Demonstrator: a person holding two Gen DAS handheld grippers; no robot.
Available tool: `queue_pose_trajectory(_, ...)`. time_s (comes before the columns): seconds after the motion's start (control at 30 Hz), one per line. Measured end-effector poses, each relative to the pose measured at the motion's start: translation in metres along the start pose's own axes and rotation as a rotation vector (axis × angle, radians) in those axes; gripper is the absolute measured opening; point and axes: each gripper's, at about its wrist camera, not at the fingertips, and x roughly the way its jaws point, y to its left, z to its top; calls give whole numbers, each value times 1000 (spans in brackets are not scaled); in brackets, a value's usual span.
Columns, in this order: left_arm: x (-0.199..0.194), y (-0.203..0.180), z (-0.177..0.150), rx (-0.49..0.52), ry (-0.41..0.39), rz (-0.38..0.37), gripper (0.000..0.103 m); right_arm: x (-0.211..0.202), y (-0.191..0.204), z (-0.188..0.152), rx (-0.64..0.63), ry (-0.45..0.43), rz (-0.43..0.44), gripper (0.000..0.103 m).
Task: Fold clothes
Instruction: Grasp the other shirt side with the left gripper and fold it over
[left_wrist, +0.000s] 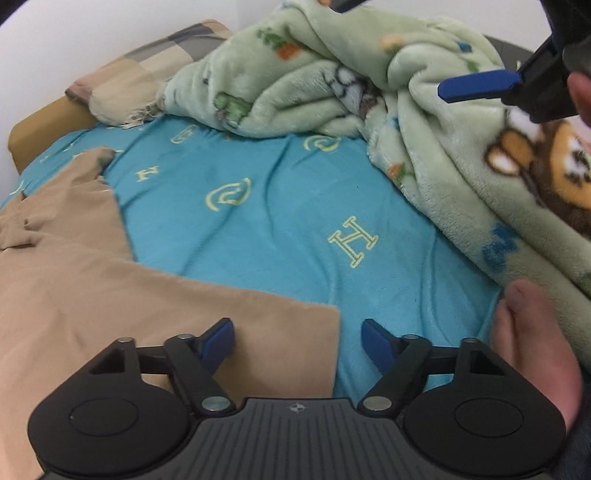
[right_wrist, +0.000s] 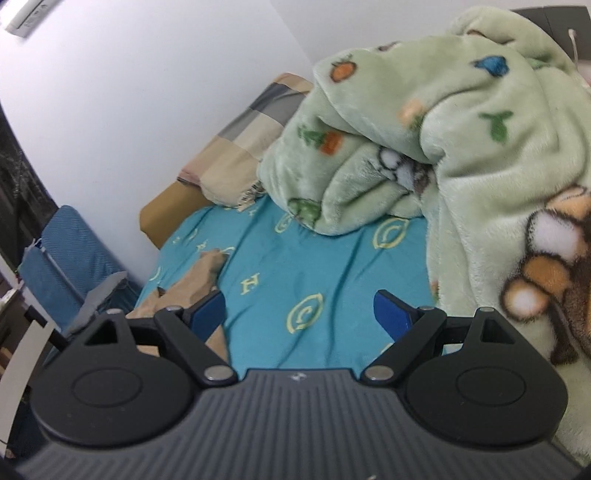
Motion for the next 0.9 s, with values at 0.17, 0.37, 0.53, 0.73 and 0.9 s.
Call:
queue_pose_trajectory(0.17,-2,7,3,-34,-19,23,12,9,-12,0,37,7,-41,89)
queue_pose_trajectory(0.37,-56,38,8,-141,-81,21,5,12,-10,-1,20,1,-86,89)
queue_pose_trajectory(0.53,-122,76,-7,-251,-86,26,5,13,6,-6,-29,20,-82,89)
queue_pose_trajectory(0.73,-170,121,-47,-384,-20,51,5,10,36,-17,-98,71,-8,89)
queue_pose_trajectory(0.9,-209,159,-80,-494,36,71,5,1,62,-31,-172,104,51,89)
